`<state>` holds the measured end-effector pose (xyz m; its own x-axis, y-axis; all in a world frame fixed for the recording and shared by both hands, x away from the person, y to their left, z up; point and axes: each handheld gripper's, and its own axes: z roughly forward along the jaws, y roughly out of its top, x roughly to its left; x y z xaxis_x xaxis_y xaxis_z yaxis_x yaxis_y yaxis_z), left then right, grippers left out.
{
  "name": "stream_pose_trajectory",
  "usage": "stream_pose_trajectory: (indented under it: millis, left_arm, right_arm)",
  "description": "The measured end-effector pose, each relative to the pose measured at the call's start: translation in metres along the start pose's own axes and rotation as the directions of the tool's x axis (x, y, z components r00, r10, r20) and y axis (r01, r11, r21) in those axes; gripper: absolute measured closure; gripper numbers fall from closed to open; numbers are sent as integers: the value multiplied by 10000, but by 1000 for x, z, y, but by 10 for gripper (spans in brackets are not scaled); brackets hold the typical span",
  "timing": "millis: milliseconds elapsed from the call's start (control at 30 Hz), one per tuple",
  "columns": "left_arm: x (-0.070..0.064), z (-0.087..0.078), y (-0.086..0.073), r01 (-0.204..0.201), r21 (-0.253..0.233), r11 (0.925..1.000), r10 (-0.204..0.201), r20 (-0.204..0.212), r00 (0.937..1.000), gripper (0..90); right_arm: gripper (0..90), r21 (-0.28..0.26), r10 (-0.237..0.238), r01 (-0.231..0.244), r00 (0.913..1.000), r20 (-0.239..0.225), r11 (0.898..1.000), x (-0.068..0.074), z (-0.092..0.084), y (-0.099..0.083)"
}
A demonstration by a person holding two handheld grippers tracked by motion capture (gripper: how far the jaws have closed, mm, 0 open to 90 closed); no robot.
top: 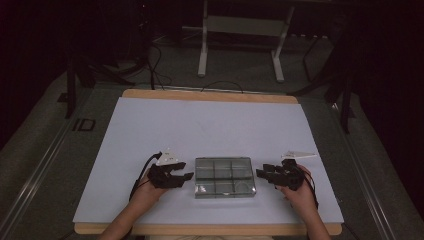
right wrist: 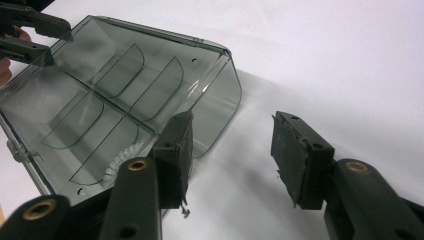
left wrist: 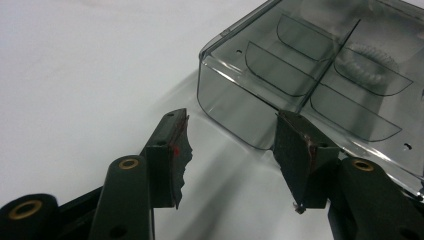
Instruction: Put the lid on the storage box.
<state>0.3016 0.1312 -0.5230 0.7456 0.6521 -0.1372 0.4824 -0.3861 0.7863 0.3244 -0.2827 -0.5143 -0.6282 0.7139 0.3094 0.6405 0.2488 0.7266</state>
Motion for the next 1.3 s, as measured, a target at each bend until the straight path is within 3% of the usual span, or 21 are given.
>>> stream_pose_trajectory:
  millis: [367, 500, 600, 633, 767, 867, 1000, 1100, 1300]
  left_arm:
    - [2, -6, 0, -47, -32, 10000, 48, 294, 9996, 430]
    - [5, -8, -1, 57, -24, 10000, -56, 381, 9993, 414]
    - [8, -11, -3, 63, -66, 10000, -60, 489, 9988, 356]
    - [10, -11, -4, 130, -101, 9999, -123, 637, 9979, 290]
    - [15, -16, -6, 312, -299, 9991, -297, 498, 9983, 201]
    - [20, -18, -8, 503, -339, 9982, -495, 229, 9985, 141]
    - [25, -19, -12, 670, -214, 9975, -666, 155, 9977, 20]
    - [26, -19, -16, 642, -74, 9979, -641, 110, 9979, 17]
    - [28, -20, -21, 672, -186, 9976, -672, -26, 9977, 7]
  right_arm:
    - [465, -306, 1, 1, 10000, 79, 9995, -6, -6, 3]
    - [459, -460, -228, 235, 9996, 149, 9987, -8, -7, 2]
    - [395, -438, -92, 98, 9999, 141, 9990, -9, -7, 3]
    - [378, -442, -74, 82, 9998, 181, 9990, -9, -7, 4]
    - [289, -581, -125, 145, 9993, 351, 9982, -10, -7, 4]
    - [212, -640, -310, 321, 9993, 191, 9974, -11, -8, 4]
    - [189, -694, -443, 456, 9988, 205, 9965, -13, -9, 3]
    - [140, -575, -748, 776, 9960, 484, 9953, -13, -10, 3]
    - [136, -527, -944, 981, 9931, 689, 9938, -15, -9, 1]
